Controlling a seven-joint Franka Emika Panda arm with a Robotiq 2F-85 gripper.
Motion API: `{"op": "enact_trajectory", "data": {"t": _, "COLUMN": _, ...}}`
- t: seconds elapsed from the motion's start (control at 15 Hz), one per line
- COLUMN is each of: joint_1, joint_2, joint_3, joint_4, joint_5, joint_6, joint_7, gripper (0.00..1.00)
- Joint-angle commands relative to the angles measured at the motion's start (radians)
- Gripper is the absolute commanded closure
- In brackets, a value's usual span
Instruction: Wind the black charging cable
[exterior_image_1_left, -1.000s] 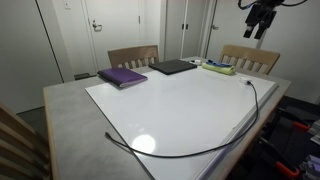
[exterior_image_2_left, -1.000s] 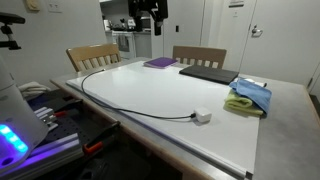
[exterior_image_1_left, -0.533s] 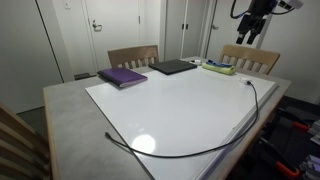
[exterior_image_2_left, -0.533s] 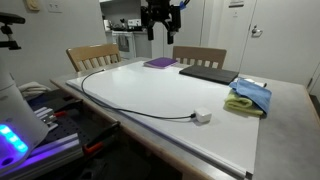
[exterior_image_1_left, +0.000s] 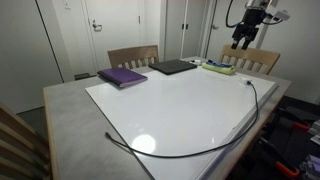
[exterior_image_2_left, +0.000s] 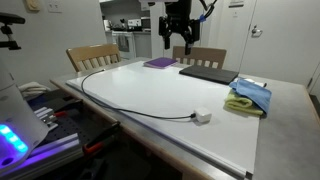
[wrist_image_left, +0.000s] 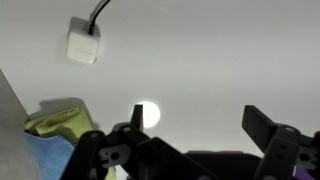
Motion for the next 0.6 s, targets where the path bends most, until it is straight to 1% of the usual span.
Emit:
{"op": "enact_trajectory", "data": {"t": 0.0, "joint_1": -0.052, "joint_2": 0.122, "joint_3": -0.017, "joint_4": 0.091, "joint_5": 0.137, "joint_6": 0.000, "joint_7": -0.149, "gripper": 0.00}}
{"op": "enact_trajectory", "data": {"t": 0.13, "joint_1": -0.091, "joint_2": 0.174, "joint_3": -0.017, "joint_4": 0.132, "joint_5": 0.191, "joint_6": -0.010, "joint_7": -0.203, "gripper": 0.00}}
{"op": "enact_trajectory", "data": {"t": 0.27, "joint_1": -0.137, "joint_2": 0.228, "joint_3": -0.010, "joint_4": 0.174, "joint_5": 0.212, "joint_6": -0.012, "joint_7": -0.234, "gripper": 0.00}}
{"op": "enact_trajectory", "data": {"t": 0.53, "joint_1": -0.217, "joint_2": 0.329, "joint_3": 0.006, "joint_4": 0.232, "joint_5": 0.177, "joint_6": -0.011, "joint_7": -0.236, "gripper": 0.00}}
